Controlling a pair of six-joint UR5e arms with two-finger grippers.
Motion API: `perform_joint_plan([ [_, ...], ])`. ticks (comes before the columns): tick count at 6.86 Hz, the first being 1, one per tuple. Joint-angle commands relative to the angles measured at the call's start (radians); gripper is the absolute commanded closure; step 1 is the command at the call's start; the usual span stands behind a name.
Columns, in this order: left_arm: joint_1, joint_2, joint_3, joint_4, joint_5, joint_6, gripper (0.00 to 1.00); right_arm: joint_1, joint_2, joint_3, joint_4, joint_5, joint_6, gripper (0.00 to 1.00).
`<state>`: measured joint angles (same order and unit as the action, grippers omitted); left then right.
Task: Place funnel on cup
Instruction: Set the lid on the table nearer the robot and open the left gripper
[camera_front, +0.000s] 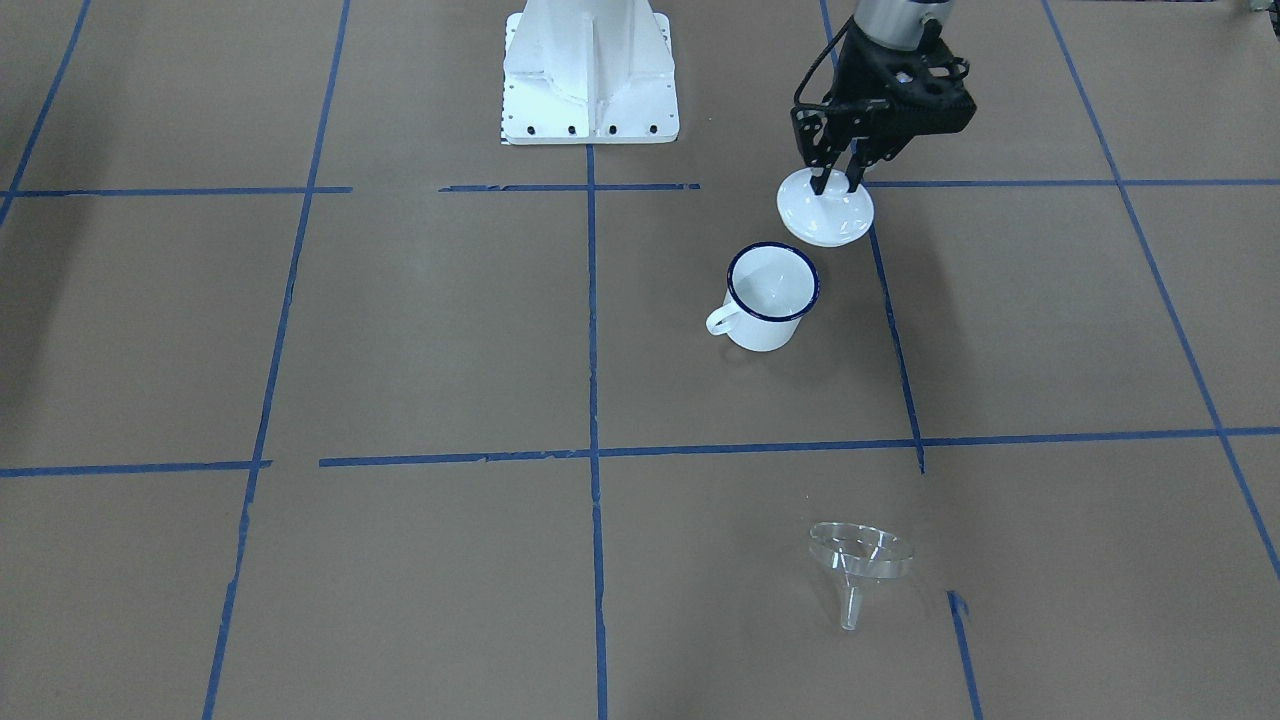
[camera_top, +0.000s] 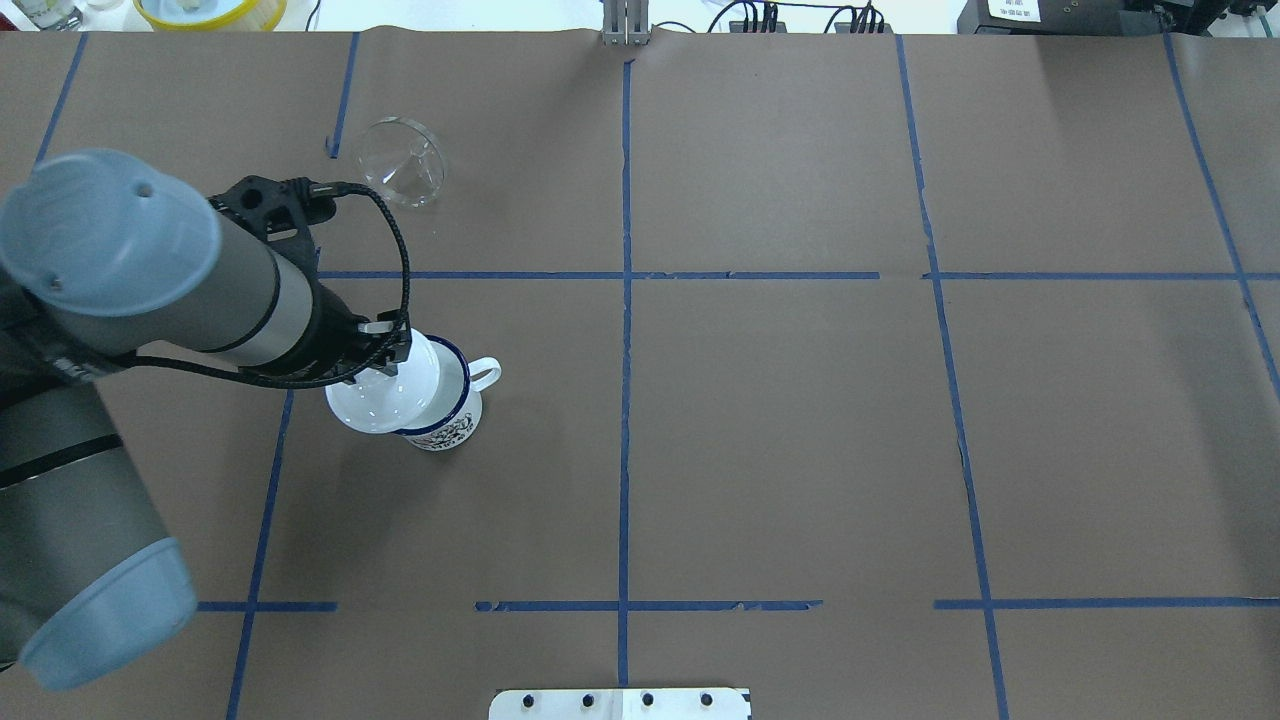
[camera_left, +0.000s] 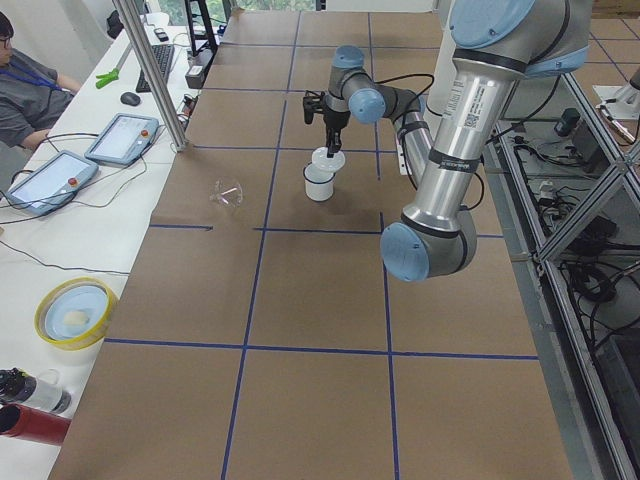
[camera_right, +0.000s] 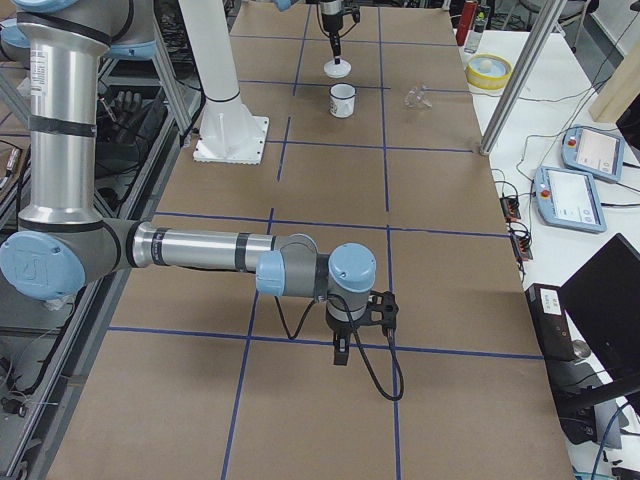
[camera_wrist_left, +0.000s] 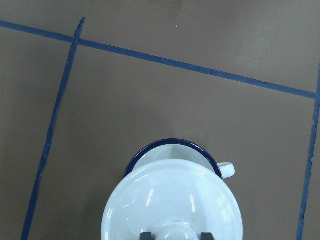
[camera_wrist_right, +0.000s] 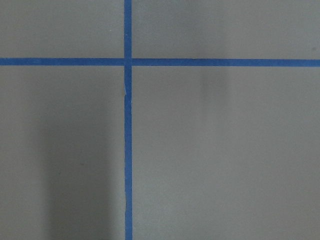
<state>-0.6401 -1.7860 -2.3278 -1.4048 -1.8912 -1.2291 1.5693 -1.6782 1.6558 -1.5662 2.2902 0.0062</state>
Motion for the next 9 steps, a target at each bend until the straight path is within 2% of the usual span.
perform_joint_plan([
  [1, 0.019, 0.326, -0.035, -0.347, -0.005, 0.028, 1.00, 0.000, 0.000, -0.001, 0.000, 0.000, 0.000, 0.00],
  [2, 0.078, 0.373, 0.079, -0.529, -0.003, -0.043, 1.00, 0.000, 0.000, 0.001, 0.000, 0.000, 0.000, 0.00],
  [3, 0.138, 0.366, 0.187, -0.618, 0.010, -0.122, 1.00, 0.000, 0.000, -0.001, 0.000, 0.000, 0.000, 0.00],
  [6, 0.192, 0.300, 0.267, -0.632, 0.015, -0.171, 1.00, 0.000, 0.000, 0.001, 0.000, 0.000, 0.000, 0.00],
  [9, 0.215, 0.273, 0.274, -0.611, 0.029, -0.194, 1.00, 0.000, 0.000, 0.001, 0.000, 0.000, 0.000, 0.00],
])
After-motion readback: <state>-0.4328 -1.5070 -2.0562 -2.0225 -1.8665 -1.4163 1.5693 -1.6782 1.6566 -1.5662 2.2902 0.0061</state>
